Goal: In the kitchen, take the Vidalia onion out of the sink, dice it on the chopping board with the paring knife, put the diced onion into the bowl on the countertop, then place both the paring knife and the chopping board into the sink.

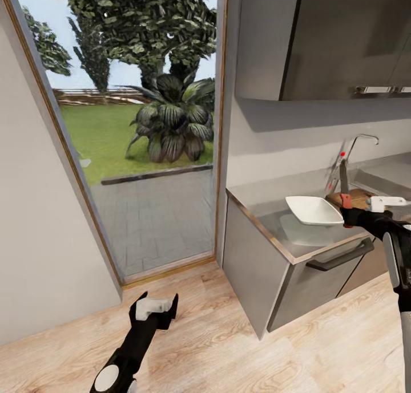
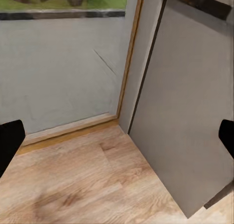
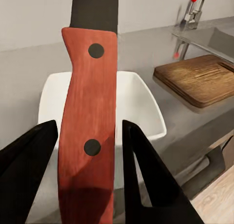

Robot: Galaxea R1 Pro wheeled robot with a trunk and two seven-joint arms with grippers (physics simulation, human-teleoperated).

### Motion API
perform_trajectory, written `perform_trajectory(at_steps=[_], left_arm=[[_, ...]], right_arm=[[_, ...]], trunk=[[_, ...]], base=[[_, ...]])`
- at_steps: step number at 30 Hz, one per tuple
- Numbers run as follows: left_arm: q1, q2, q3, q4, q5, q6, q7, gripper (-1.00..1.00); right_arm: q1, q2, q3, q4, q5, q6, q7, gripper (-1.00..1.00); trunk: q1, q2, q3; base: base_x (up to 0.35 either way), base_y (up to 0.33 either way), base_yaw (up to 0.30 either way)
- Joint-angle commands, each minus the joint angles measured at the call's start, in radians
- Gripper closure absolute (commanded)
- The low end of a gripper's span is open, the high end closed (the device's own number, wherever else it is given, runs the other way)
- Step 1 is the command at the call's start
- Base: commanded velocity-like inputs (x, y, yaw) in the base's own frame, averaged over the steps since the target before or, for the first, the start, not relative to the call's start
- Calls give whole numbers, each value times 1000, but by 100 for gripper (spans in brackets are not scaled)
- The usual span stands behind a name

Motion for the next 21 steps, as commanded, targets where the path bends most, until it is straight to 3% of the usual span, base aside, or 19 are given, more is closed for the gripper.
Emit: perform_trajectory(at_steps=[1, 4, 5, 7, 9, 11, 15, 17, 18, 19, 21], left_arm=[[0, -1, -19, -13, 0, 12, 0, -100], [0, -20, -48, -27, 0, 19, 1, -100], [-1, -64, -58, -32, 0, 21, 2, -100], [-3, -64, -60, -32, 0, 24, 1, -100], [-51, -64, -63, -34, 1, 73, 0, -100], [-140, -64, -64, -34, 3, 165, 0, -100], [-371, -64, -70, -34, 15, 398, -10, -100], [-480, -64, -87, -34, 23, 472, -30, -100], [-545, -64, -94, -34, 41, 503, -63, -100], [-596, -64, -111, -34, 87, 537, -141, -100], [-609, -64, -144, -34, 100, 546, -167, -100]], right_arm=[[-1, 4, 4, -1, 6, 4, 8, 100], [-1, 9, 16, -1, 6, 5, 8, 100], [-1, 12, 21, -1, 6, 5, 9, 100], [-1, 14, 22, -1, 5, 5, 10, 100], [-1, 23, 23, -1, 4, 5, 10, 100], [-1, 28, 23, -1, 4, 5, 11, 100], [-1, 36, 23, -1, 3, 5, 12, 100], [-1, 38, 23, -1, 3, 5, 12, 100], [-1, 38, 23, -1, 3, 5, 12, 100], [-1, 39, 25, -1, 3, 5, 17, 100], [-1, 39, 27, -1, 3, 5, 36, 100]], trunk=[[0, -1, -1], [0, -1, -1], [0, -1, -1], [0, -1, -1], [0, -1, -1], [0, -1, -1], [0, -1, -1], [0, -1, -1], [0, -1, -1], [0, -1, -1], [0, -1, -1]], base=[[0, 0, 0], [0, 0, 0], [0, 0, 0], [0, 0, 0], [0, 0, 0], [0, 0, 0], [0, 0, 0], [0, 0, 0], [0, 0, 0], [0, 0, 0], [0, 0, 0]])
